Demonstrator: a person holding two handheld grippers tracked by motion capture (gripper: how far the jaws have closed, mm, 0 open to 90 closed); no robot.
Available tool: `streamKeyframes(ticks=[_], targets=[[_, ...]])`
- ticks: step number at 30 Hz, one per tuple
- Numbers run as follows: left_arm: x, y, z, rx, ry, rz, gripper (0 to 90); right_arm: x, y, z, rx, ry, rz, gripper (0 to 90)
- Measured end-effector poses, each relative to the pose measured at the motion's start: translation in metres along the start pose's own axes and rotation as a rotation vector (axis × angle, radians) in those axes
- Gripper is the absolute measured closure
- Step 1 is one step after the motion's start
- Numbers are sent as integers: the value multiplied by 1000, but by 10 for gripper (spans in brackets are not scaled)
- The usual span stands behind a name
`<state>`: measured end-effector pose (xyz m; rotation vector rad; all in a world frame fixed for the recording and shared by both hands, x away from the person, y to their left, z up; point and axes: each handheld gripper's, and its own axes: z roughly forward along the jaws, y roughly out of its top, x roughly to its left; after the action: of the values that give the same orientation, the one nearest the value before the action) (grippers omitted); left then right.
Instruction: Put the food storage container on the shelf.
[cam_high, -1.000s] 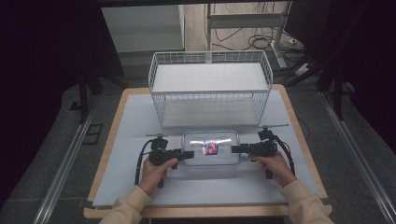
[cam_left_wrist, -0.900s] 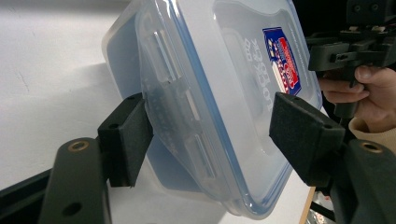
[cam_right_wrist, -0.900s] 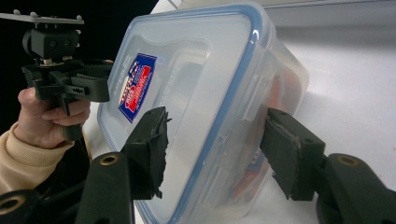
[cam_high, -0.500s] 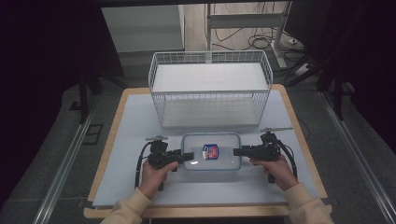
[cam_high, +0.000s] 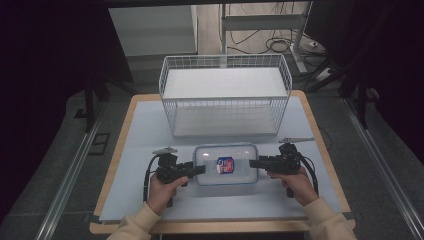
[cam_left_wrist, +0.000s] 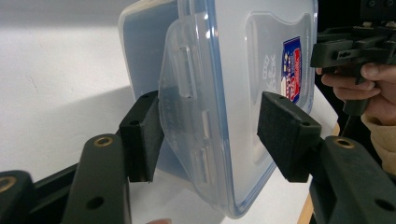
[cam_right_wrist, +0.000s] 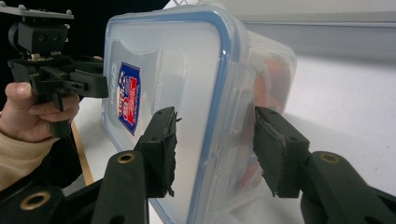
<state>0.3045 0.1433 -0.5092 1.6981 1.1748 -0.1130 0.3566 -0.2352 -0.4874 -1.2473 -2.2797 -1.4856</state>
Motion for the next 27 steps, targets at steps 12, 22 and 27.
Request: streamKeyframes(ticks=[12,22,27], targets=[[-5,0,-1,-12,34,43,429,4,-1,-2,-24,-7,-41,530],[-8,4,-5,-26,41,56,427,5,0,-3,-45,1,-37,530],[-8,6,-9,-28,44,58,426,8,0,-3,-54,2,-37,529]])
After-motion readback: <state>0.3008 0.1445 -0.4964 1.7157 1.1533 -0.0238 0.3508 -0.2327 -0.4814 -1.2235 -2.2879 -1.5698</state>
